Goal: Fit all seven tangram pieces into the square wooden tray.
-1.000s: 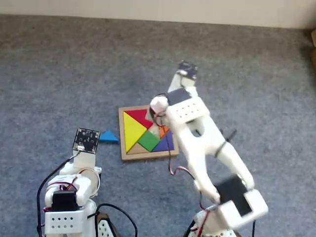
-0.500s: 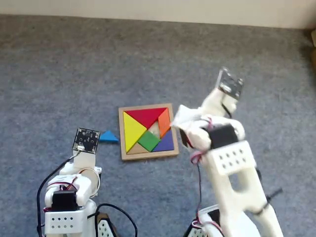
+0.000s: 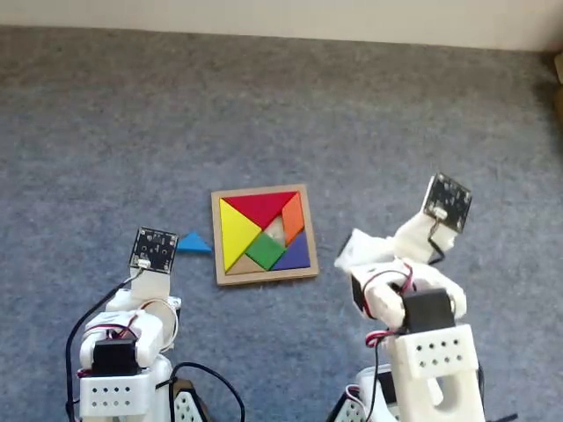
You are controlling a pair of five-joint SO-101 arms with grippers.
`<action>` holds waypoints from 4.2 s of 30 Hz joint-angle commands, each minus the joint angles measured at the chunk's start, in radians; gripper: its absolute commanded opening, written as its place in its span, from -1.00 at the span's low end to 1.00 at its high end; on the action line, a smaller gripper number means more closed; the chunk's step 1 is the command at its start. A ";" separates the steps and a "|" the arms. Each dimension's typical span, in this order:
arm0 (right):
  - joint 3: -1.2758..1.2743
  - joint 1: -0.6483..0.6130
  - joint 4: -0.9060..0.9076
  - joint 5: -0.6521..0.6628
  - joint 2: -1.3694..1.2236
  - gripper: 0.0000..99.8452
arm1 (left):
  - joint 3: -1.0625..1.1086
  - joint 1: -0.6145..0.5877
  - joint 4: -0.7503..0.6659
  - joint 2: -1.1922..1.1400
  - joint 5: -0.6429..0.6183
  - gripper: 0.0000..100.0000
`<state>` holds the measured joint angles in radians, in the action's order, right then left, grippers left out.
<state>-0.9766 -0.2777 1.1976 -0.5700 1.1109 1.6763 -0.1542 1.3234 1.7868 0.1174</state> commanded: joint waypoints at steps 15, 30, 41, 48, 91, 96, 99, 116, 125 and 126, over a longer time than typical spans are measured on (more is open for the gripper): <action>-0.295 0.077 0.010 0.112 0.389 -0.99 | 0.021 -0.010 0.003 0.041 -0.009 -0.93; -0.639 0.079 0.016 0.293 0.713 -0.99 | 0.021 -0.010 0.003 0.041 -0.009 -0.93; -0.811 0.079 0.008 0.394 0.727 -0.99 | 0.021 -0.010 0.003 0.041 -0.009 -0.93; -0.811 0.079 0.015 0.394 0.727 -0.99 | 0.021 -0.010 0.003 0.041 -0.009 -0.93; -0.811 0.079 0.053 0.394 0.725 -0.99 | 0.021 -0.010 0.003 0.039 -0.009 -0.93; -0.811 0.079 0.053 0.394 0.725 -0.99 | 0.021 -0.007 0.003 0.039 -0.009 -0.93; -0.811 0.079 0.053 0.394 0.725 -0.99 | 0.021 -0.005 0.003 0.039 -0.009 -0.93; -0.811 0.073 0.051 0.394 0.725 -0.99 | -0.271 -0.113 -0.003 0.039 0.387 -0.92; -0.811 0.073 0.053 0.391 0.728 -0.99 | -0.426 -0.111 0.005 -0.065 0.397 -0.89; -0.811 0.073 0.053 0.391 0.728 -0.99 | -0.447 -0.111 0.005 -0.117 0.394 -0.85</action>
<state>-1.6732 -0.2087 1.2421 -0.1880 1.8243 1.3249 -0.2555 1.3234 1.7637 0.5025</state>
